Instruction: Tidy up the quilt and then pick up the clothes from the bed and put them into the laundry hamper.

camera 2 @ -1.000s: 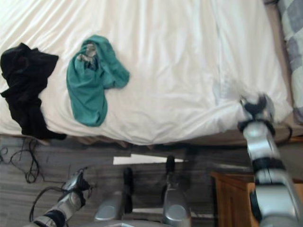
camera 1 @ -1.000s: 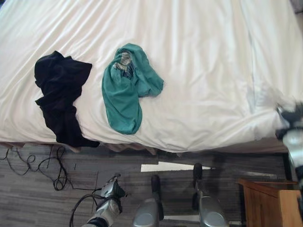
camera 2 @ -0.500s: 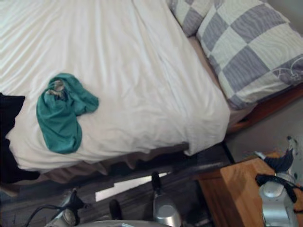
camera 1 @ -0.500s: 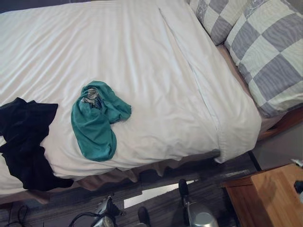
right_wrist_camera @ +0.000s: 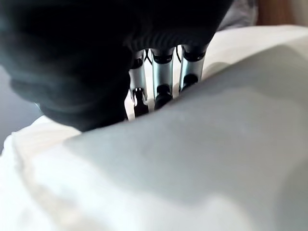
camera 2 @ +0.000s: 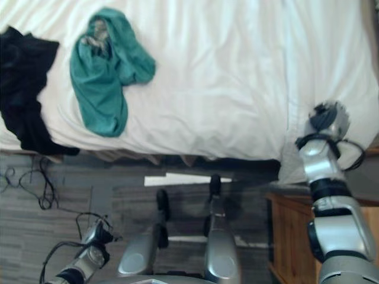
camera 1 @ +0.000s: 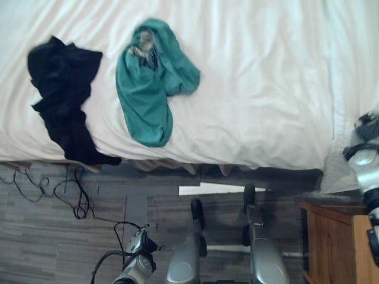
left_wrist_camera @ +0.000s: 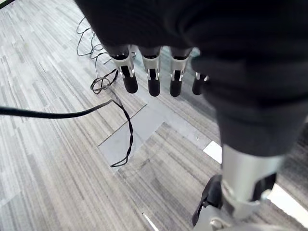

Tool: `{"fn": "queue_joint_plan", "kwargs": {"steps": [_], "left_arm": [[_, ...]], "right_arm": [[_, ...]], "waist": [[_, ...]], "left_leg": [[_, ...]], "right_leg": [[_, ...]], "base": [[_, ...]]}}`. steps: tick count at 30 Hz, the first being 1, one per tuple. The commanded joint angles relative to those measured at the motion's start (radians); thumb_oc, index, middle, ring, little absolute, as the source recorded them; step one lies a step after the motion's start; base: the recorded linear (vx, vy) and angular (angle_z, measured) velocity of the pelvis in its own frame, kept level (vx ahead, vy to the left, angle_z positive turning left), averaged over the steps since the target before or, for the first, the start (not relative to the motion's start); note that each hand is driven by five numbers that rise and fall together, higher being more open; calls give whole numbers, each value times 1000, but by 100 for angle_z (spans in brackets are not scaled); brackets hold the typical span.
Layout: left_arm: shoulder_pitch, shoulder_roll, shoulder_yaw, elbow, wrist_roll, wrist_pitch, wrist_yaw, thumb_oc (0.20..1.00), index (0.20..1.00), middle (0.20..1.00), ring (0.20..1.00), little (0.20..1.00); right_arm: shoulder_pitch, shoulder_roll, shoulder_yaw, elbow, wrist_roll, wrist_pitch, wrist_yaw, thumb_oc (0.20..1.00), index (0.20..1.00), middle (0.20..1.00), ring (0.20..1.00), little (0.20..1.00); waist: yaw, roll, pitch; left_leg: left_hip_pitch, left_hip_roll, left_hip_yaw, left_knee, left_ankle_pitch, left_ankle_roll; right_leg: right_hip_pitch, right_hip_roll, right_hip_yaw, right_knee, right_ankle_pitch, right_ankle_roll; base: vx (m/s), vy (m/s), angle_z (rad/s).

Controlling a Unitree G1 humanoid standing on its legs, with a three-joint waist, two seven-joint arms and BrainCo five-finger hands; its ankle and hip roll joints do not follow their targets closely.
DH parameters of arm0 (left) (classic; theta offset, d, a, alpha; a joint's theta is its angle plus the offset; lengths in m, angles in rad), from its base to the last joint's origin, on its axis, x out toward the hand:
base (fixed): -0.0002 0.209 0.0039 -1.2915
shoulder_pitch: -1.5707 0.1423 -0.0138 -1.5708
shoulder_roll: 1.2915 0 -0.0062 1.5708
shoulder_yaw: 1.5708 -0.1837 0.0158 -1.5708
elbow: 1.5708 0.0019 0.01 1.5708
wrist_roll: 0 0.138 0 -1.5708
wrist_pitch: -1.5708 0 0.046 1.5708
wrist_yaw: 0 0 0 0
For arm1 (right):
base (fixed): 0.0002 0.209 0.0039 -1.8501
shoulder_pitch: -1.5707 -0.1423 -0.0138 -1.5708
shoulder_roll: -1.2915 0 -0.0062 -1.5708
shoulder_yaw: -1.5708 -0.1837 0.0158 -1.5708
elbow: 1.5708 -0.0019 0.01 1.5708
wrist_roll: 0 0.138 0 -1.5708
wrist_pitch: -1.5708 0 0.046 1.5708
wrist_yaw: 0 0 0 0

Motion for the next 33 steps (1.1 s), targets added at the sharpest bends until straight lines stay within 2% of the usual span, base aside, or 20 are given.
{"fn": "queue_joint_plan", "kwargs": {"steps": [1,6,10,11,12,13,16,17,19,21,22,23,24,25,26,27,28,30,32,33], "left_arm": [[-62,5,35,70,-17,19,39,1000,1000,1000,1000,1000],[-18,6,46,65,44,41,20,1000,1000,1000,1000,1000],[-16,-2,33,90,78,43,-1,1000,1000,1000,1000,1000],[-27,-5,12,103,99,41,-16,1000,1000,1000,1000,1000],[-27,-5,12,104,99,41,-16,1000,1000,1000,1000,1000],[-58,-3,-8,115,108,46,-18,1000,1000,1000,1000,1000],[-79,6,-21,121,106,47,-23,1000,1000,1000,1000,1000],[-71,19,-9,125,98,50,-20,1000,1000,1000,1000,1000],[-50,18,12,132,92,45,-18,1000,1000,1000,1000,1000],[-23,5,52,134,60,31,-13,1000,1000,1000,1000,1000],[-23,5,52,134,60,31,-13,1000,1000,1000,1000,1000],[-44,-14,117,141,-88,7,8,1000,1000,1000,1000,1000],[-48,-19,140,153,-134,0,9,1000,1000,1000,1000,1000],[-48,-19,140,153,-134,0,9,1000,1000,1000,1000,1000],[-48,-25,158,170,-158,2,9,1000,1000,1000,1000,1000],[-24,-33,178,210,-154,12,2,1000,1000,1000,1000,1000],[-24,-33,178,210,-154,12,2,1000,1000,1000,1000,1000],[4,-41,184,224,-162,0,13,1000,1000,1000,1000,1000],[10,-42,190,228,-178,-4,13,1000,1000,1000,1000,1000],[10,-42,190,228,-178,-4,13,1000,1000,1000,1000,1000]], "right_arm": [[257,82,24,67,24,63,92,200,200,200,200,200],[565,271,-57,74,68,58,147,200,200,200,200,200],[635,334,-50,146,80,61,175,200,200,200,200,200],[648,353,-39,226,76,68,181,310,310,310,310,310],[647,353,-38,228,76,67,180,507,507,507,507,507],[622,366,-15,297,77,79,180,1000,1000,1000,1000,1000],[611,385,8,341,89,75,190,1000,1000,1000,1000,1000],[614,391,28,367,92,62,208,1000,1000,1000,1000,1000],[603,404,43,386,79,63,234,1000,1000,1000,1000,1000],[606,397,62,409,72,58,241,1000,1000,1000,1000,1000],[605,398,62,410,72,58,241,1000,1000,1000,1000,1000],[555,373,111,471,20,73,255,1000,1000,1000,1000,1000],[534,368,139,501,-17,87,263,1000,1000,1000,1000,1000],[533,368,139,501,-17,87,263,1000,1000,1000,1000,1000],[514,366,159,509,-47,98,276,1000,1000,1000,1000,1000],[504,374,166,480,-47,95,299,1000,1000,1000,1000,1000],[505,374,166,479,-47,95,299,1000,1000,1000,1000,1000],[502,384,176,437,-33,76,322,1000,1000,1000,1000,1000],[504,384,192,414,-59,72,339,1000,1000,1000,1000,1000],[504,384,192,414,-59,72,339,1000,1000,1000,1000,1000]], "waist": [[-26,-14,-15],[-70,-59,-80],[-92,-89,-136],[-94,-97,-159],[-94,-98,-158],[-95,-107,-152],[-87,-97,-143],[-79,-85,-141],[-61,-96,-151],[-38,-103,-152],[-39,-103,-156],[-11,-94,-126],[-8,-84,-131],[-10,-85,-133],[-5,-77,-147],[-7,-67,-190],[-7,-68,-191],[-7,-58,-236],[-9,-55,-254],[-9,-55,-253]], "left_leg": [[31,39,-33,107,-137,-14],[112,6,-26,86,-182,11],[162,-18,-12,50,-185,23],[198,-30,-7,25,-183,30],[200,-31,-7,23,-182,30],[229,-31,2,4,-177,42],[236,-22,21,1,-169,50],[237,-26,32,19,-178,65],[223,-59,39,97,-221,71],[137,-90,25,300,-238,51],[131,-90,25,302,-237,51],[-16,-71,-1,523,-111,-62],[-39,-50,-1,524,-79,-92],[-42,-52,-2,521,-75,-92],[-28,-13,21,481,-84,-77],[48,88,65,306,-116,-42],[49,87,66,301,-113,-42],[84,209,10,126,-28,-61],[98,279,-29,78,18,-89],[99,279,-29,78,18,-89]], "right_leg": [[-2,-84,11,183,-218,98],[87,-111,2,132,-184,123],[118,-125,7,95,-141,149],[138,-133,16,93,-136,160],[140,-133,16,93,-137,160],[125,-135,16,153,-117,174],[117,-101,0,265,-185,156],[123,-37,-5,385,-260,136],[206,-36,-57,291,-303,100],[280,-43,-39,194,-327,64],[276,-43,-40,191,-324,64],[302,-62,-52,152,-327,33],[317,-69,-69,134,-330,29],[315,-70,-70,132,-328,29],[325,-85,-84,116,-325,37],[346,-135,-109,97,-310,75],[344,-136,-108,96,-309,75],[347,-200,-96,101,-298,117],[356,-244,-96,111,-294,145],[357,-244,-97,111,-294,145]], "base": [[71,112,10],[78,132,15],[43,196,-8],[40,192,-21],[-6,218,-24],[-27,87,-11],[-121,177,-41],[-29,131,-37],[23,97,-29],[26,18,-20],[-137,32,-12],[-141,76,13],[-139,77,41],[-7,128,54],[120,370,60],[121,370,47],[193,621,54],[120,556,30],[66,531,0],[116,872,26]]}}
